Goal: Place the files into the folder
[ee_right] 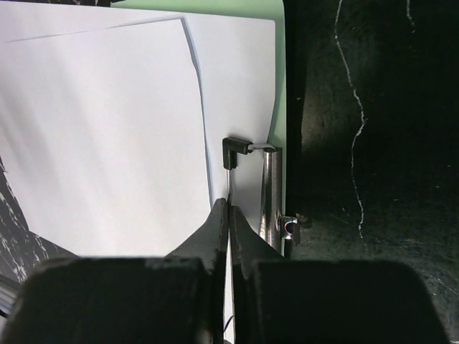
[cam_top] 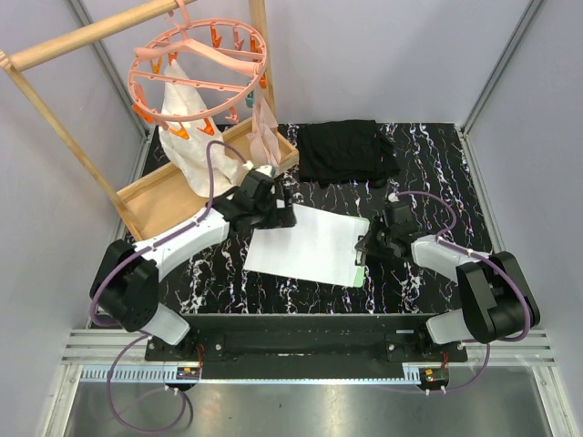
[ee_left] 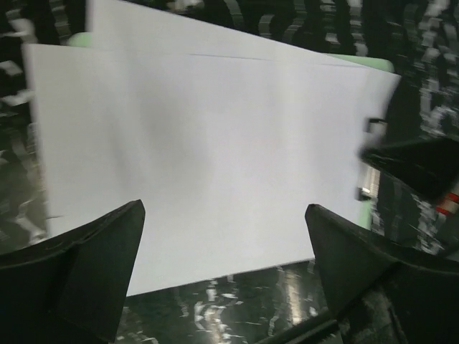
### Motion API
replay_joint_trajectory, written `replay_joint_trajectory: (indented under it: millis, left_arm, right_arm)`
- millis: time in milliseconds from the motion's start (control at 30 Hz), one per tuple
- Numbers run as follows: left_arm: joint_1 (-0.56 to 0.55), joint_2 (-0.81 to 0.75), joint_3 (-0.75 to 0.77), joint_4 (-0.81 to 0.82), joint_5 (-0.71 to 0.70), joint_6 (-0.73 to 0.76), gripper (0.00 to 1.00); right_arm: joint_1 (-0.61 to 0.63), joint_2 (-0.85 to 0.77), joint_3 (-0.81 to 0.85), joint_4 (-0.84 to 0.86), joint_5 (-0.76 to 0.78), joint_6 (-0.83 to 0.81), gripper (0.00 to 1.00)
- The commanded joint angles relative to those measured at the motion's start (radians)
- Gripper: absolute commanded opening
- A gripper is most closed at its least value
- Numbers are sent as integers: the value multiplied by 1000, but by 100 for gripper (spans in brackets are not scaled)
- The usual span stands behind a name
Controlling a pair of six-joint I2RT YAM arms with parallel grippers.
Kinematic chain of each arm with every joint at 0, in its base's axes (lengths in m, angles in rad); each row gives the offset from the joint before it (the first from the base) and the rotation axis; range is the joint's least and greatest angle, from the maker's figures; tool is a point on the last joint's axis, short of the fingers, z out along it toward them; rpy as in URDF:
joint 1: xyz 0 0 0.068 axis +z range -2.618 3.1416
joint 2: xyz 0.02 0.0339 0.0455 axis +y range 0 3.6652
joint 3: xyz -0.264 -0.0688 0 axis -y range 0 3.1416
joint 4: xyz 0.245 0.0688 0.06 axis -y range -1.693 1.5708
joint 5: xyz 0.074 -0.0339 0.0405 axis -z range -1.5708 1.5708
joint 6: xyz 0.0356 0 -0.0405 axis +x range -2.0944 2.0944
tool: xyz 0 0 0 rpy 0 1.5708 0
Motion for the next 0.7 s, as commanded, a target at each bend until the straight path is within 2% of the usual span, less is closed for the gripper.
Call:
replay_joint_trajectory:
  millis: [0,333,667]
  left_arm:
    - [50,-53,-104,-103,-261,-3,99]
    - [50,-52,-205,-103,-450,-103,99]
    - [52,43,-256,20,-341,-88,99]
  right_arm:
    - [7,-6,22,41,-72,-41,0]
    - [7,17,16,45,-137,-49,0]
    - [6,5,2,79,-169,-44,0]
